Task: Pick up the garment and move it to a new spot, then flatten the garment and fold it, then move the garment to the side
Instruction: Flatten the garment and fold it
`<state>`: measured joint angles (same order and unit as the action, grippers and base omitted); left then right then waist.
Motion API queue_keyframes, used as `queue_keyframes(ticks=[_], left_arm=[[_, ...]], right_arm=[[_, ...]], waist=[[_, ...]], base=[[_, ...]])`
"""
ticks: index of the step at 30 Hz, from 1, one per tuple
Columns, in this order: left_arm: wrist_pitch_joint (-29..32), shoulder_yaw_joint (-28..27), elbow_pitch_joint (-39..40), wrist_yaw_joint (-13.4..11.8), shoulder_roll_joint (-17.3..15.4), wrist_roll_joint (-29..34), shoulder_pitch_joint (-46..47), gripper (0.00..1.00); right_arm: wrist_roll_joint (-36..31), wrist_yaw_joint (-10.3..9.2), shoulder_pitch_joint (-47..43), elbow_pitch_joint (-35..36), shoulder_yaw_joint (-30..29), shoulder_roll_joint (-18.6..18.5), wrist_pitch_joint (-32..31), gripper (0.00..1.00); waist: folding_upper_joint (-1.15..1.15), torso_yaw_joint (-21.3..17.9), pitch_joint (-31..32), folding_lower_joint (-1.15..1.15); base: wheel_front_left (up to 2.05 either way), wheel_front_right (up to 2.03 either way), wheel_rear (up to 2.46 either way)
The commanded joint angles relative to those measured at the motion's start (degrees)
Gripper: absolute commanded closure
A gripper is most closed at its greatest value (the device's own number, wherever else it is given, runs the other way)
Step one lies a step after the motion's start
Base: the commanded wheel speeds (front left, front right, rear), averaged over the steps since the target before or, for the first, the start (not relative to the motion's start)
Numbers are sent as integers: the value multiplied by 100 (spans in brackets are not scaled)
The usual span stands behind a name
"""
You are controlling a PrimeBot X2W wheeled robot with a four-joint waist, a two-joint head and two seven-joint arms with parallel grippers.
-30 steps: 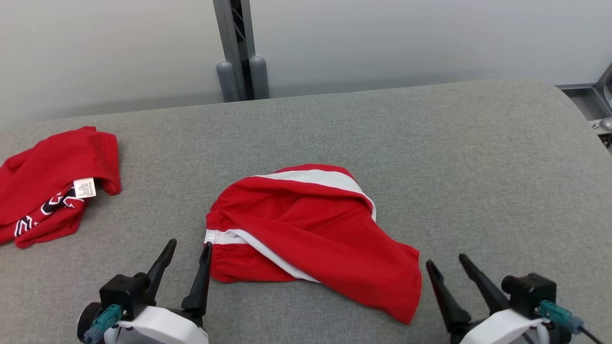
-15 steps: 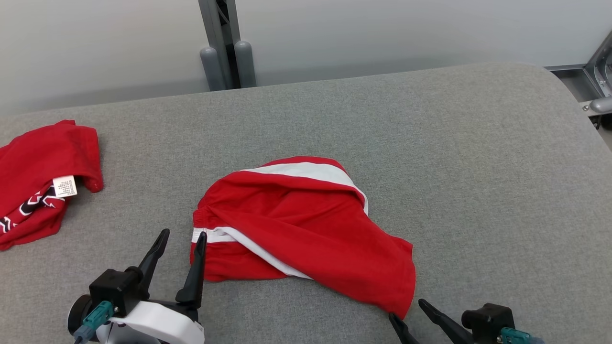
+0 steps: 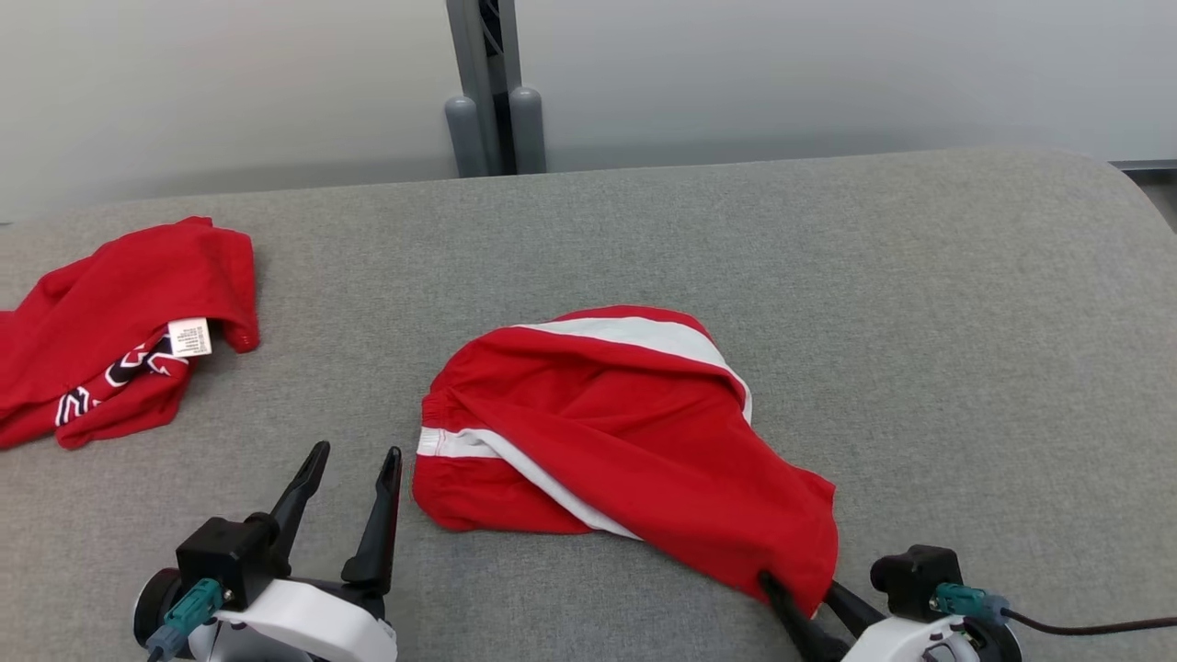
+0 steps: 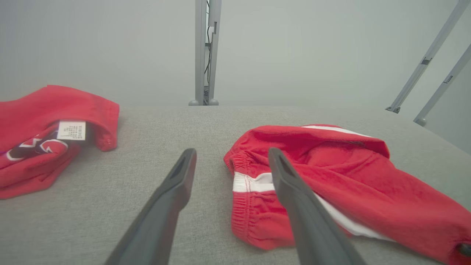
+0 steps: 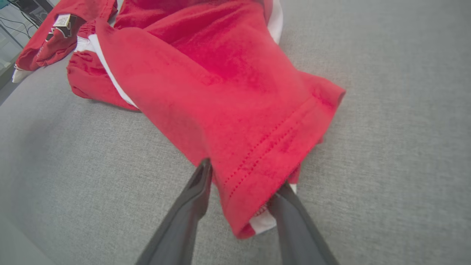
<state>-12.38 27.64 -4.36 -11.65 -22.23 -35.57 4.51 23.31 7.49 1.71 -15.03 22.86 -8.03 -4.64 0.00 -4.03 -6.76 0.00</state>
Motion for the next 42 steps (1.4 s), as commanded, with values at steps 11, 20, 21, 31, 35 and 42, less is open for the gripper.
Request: queue_keyframes(ticks=[11,20,21,31,35,42], left_arm=[[6,5,184,-135,-57,-27,-167,0],[4,47,241,-128,-18,-34,-81,0],[10,62,239,-115,-9,-30,-51,0],[-3,207,133,4,75,48,220,0],[-21,246,59,46,108,57,274,0],[-53,273,-15,70,120,44,283,0]], right_arm=[[765,1,326,398,-390,-126,41,100],[913,1,791,622,-972,-298,-410,100],[938,1,913,506,-1020,-312,-449,100],[1096,1,2179,-1234,-826,-547,-548,100],[1257,1,2454,-1839,-569,-646,-439,98],[1729,1,2640,-2229,-177,-956,-146,0]], waist=[[0,193,120,0],[0,223,49,0],[0,248,32,0],[0,607,-178,0],[0,693,-203,0],[0,605,-157,0]], base=[[0,0,0],[0,0,0],[0,0,0],[0,0,0],[0,0,0],[0,0,0]])
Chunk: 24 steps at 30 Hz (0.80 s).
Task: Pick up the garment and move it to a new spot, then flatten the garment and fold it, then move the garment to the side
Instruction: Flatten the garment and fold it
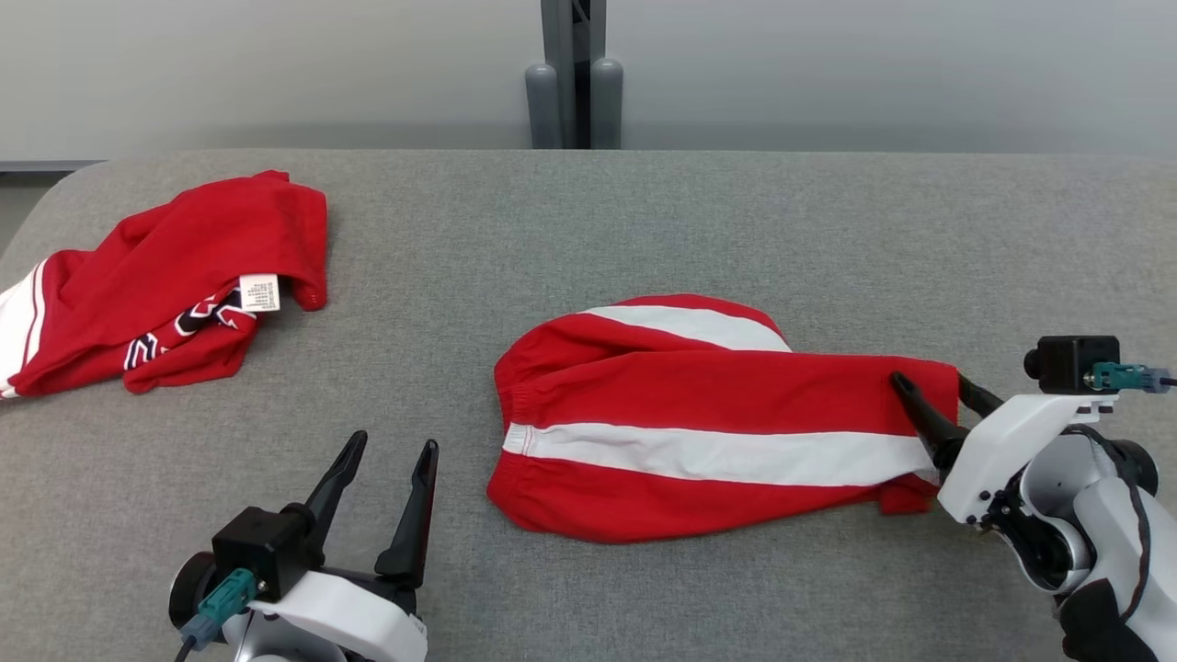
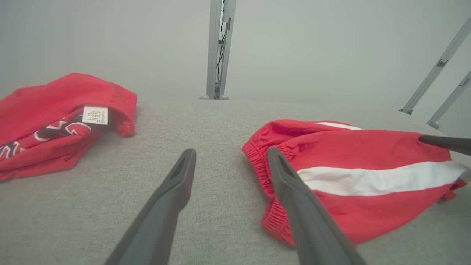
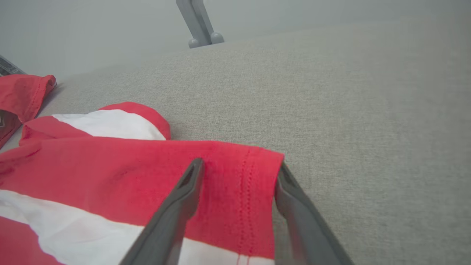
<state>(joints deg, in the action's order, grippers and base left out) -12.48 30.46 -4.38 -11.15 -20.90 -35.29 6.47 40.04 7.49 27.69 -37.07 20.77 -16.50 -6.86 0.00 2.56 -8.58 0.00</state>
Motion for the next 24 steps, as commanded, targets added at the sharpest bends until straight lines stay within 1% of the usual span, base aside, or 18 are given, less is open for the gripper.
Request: queue_keyframes(ticks=[1,6,12,16,18,19,24], left_arm=[[-40,-9,-17,25,-17,11,80,0],[-79,-37,0,25,-42,3,45,0],[-124,-78,22,5,-30,-12,-18,0],[-165,-102,8,-7,-17,-15,-71,0],[-176,-126,3,-18,-7,-29,-114,0],[-176,-126,3,-18,-7,-29,-114,0],[-221,-202,-15,-59,8,-40,-225,0]], right_arm=[[106,1,51,-20,88,-167,127,0],[271,1,3,90,220,-485,413,0],[48,1,-122,388,50,-646,1125,0],[-336,1,-262,597,-324,-490,1661,0],[-605,1,-374,742,-542,-370,1833,0],[-605,1,-374,742,-542,-370,1833,0],[-1250,1,-837,1286,-1202,131,2006,0]], waist=[[0,-88,40,0],[0,-295,122,0],[0,-541,222,0],[0,-663,312,0],[0,-704,362,0],[0,-704,362,0],[0,-751,501,0]], base=[[0,0,0],[0,0,0],[0,0,0],[0,0,0],[0,0,0],[0,0,0],[0,0,0]])
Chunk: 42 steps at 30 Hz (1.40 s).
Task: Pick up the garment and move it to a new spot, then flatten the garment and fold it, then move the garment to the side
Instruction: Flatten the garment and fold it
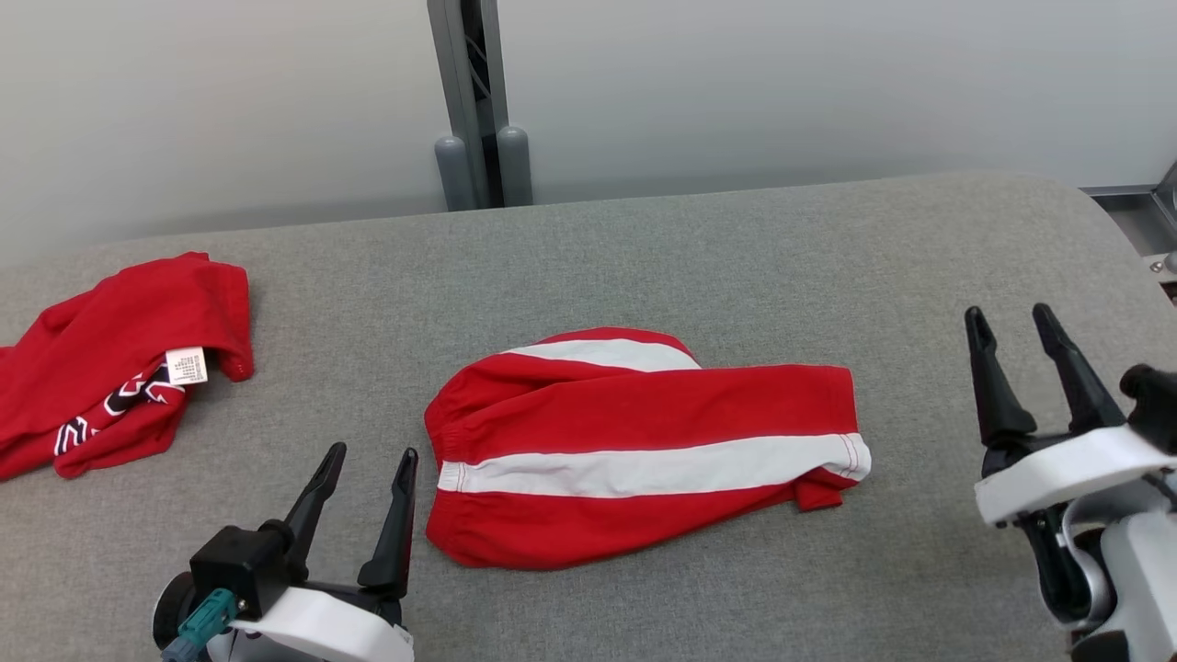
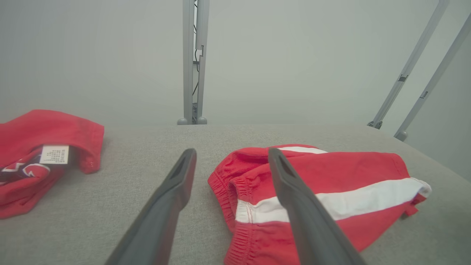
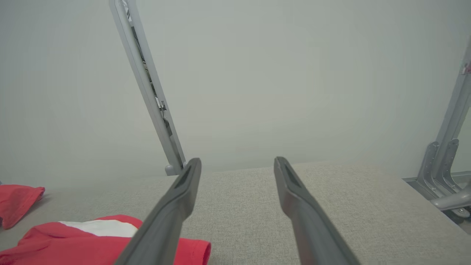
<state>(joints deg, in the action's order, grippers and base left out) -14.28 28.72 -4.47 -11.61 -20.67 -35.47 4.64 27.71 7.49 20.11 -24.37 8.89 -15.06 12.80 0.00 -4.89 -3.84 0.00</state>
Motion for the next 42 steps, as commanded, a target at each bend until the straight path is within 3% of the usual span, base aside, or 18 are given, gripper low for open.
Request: queue_keyframes(ticks=[1,8,14,31,38,42], left_arm=[[-40,-46,-8,-24,-13,-25,-79,0],[-77,-253,47,-126,-14,-45,-356,0],[-94,-449,130,-171,36,-35,-637,0],[-100,-692,226,-143,226,130,-988,0],[-54,-646,244,-136,207,151,-985,0],[268,-475,226,-35,100,169,-809,0]], right_arm=[[-149,1,-196,139,-131,115,28,0],[-1106,1,-1063,1145,-697,854,-314,0],[-1643,1,-1704,1790,-873,1163,-601,0],[-1337,1,-1937,1887,-747,1205,-611,0],[-1306,1,-1905,1861,-688,1204,-623,0],[-1326,1,-1878,1851,-646,1204,-672,0]], waist=[[0,-3,56,0],[0,63,212,0],[0,115,375,0],[0,155,445,0],[0,161,425,0],[0,147,387,0]], base=[[0,0,0],[0,0,0],[0,0,0],[0,0,0],[0,0,0],[0,0,0]])
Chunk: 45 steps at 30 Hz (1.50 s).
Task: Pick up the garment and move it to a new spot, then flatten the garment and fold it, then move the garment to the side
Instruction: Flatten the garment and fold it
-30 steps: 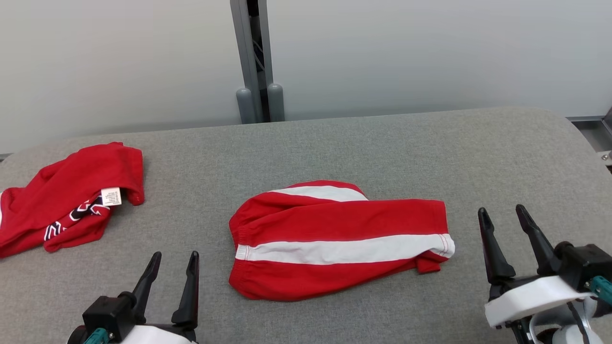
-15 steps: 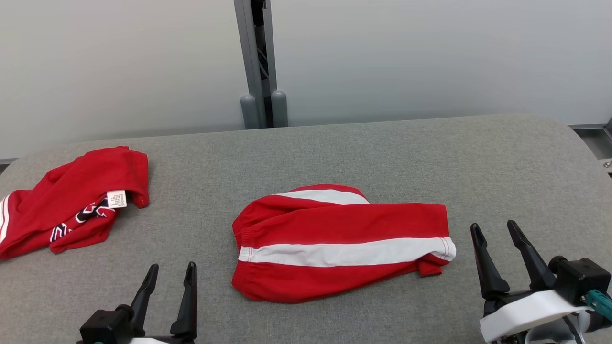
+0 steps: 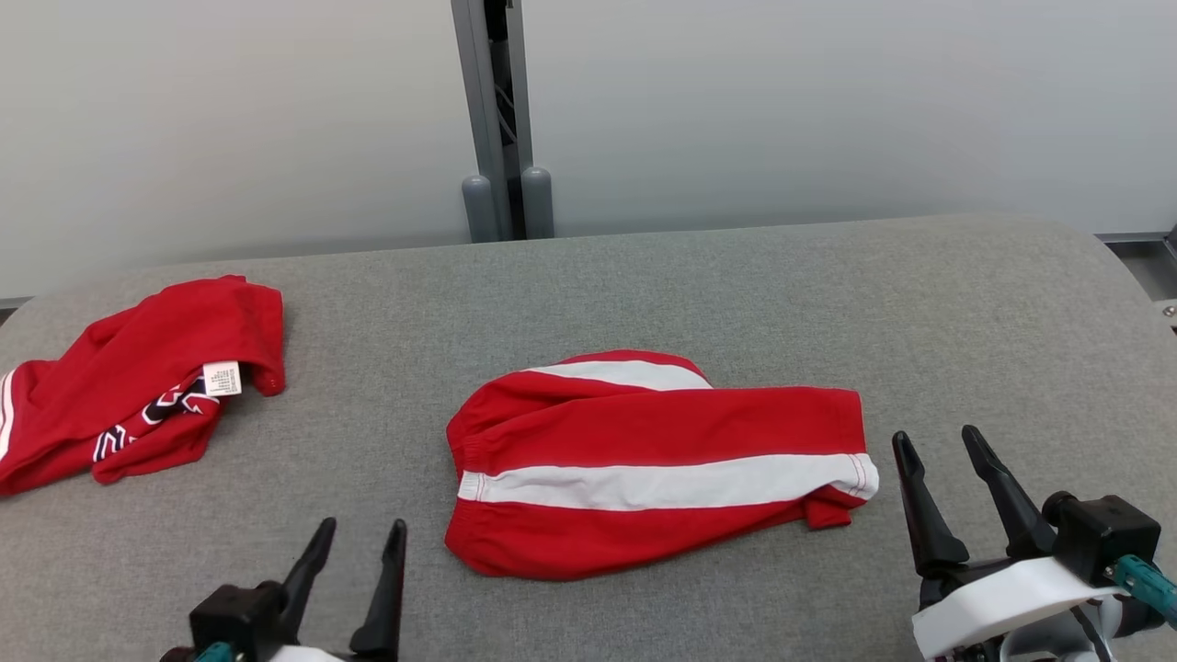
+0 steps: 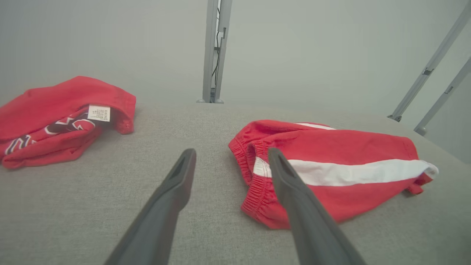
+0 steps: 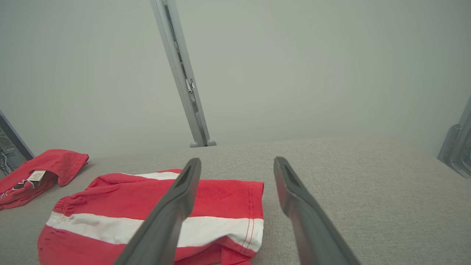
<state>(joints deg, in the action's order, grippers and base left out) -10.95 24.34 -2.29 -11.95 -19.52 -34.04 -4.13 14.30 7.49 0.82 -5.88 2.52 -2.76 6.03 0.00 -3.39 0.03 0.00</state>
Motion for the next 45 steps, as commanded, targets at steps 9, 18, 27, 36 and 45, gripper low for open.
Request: queue_keyframes(ticks=[9,18,27,36,45], left_arm=[[1411,434,-142,482,-409,-72,856,0],[2192,520,-702,888,-184,-607,1592,0],[2528,547,-1341,1076,-105,-842,1952,0],[2501,568,-1584,1232,1,-996,2088,0],[2448,604,-1742,1298,135,-1040,2227,66]], right_arm=[[-92,1,130,-2,-14,-26,-42,0],[-43,1,223,-42,91,-29,3,0],[-78,1,300,-44,110,-27,42,0],[-109,1,306,-60,112,-28,59,0],[-119,1,354,-43,156,-28,46,0]], waist=[[0,-64,-201,0],[0,-289,-445,0],[0,-467,-645,0],[0,-497,-702,0],[0,-488,-711,0]], base=[[0,0,0],[0,0,0],[0,0,0],[0,0,0],[0,0,0]])
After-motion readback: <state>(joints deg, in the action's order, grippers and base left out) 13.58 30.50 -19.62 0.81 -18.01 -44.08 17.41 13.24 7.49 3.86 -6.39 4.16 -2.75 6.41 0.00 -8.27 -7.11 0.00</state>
